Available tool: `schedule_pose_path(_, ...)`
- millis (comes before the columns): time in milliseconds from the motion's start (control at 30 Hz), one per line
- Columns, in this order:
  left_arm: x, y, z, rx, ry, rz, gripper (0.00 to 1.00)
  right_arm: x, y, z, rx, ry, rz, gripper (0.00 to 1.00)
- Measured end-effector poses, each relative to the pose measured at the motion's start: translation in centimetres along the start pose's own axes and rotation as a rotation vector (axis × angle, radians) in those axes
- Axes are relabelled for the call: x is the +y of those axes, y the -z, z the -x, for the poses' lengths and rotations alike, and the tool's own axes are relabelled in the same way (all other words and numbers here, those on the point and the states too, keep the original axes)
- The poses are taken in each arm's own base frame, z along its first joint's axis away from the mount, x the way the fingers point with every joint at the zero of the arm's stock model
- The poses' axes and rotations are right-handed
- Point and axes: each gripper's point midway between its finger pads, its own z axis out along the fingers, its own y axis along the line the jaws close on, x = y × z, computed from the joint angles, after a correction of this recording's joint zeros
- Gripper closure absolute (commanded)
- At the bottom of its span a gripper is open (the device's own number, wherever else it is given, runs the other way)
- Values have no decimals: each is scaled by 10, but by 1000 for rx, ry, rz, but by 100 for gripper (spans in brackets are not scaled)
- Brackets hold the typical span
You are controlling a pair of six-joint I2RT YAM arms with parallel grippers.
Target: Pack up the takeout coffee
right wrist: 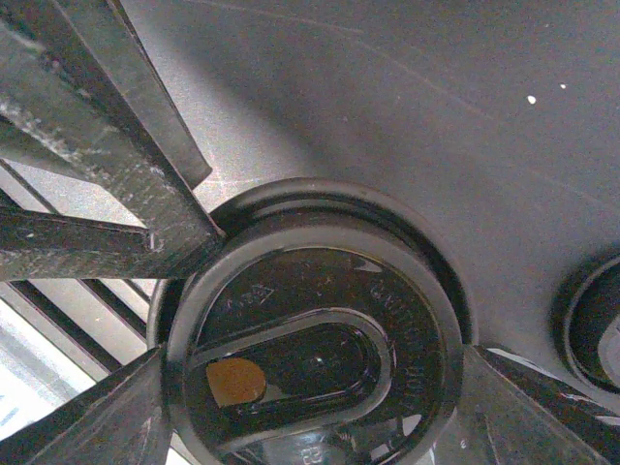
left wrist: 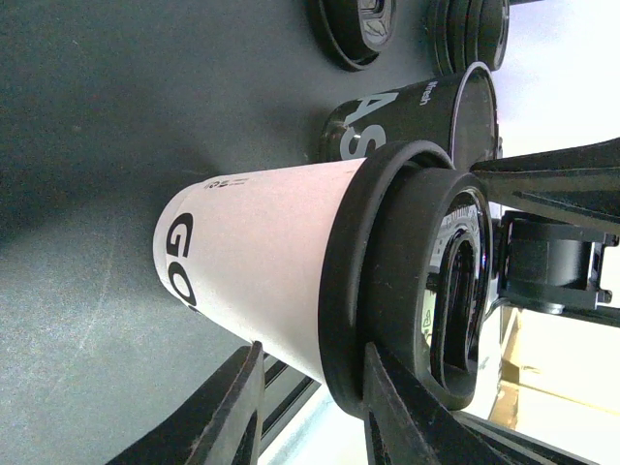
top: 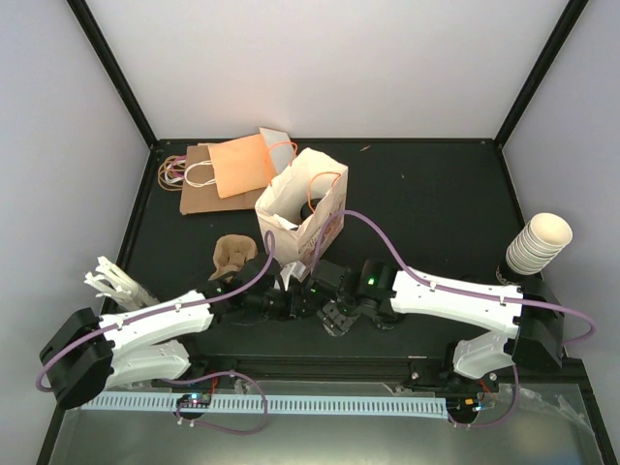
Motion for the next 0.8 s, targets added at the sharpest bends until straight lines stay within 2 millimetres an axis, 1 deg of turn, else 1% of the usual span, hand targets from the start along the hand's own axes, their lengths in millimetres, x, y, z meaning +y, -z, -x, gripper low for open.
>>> schedule_pose_path(367,0,0,0,-1,-3,-6,70,1,-2,0,5,5,0,18)
schedule_pose_path(567,0,-1,0,-1,-4,-6,70,2,-3,0,7,5,9,17)
schedule_pose_path(733,0,0,0,-1,-4,-7,70,2,-3,0,7,6,8,22)
schedule_pose_path(800,0,1,-1,-2,-6,-4,67,2,-3,0,5,8,9,22)
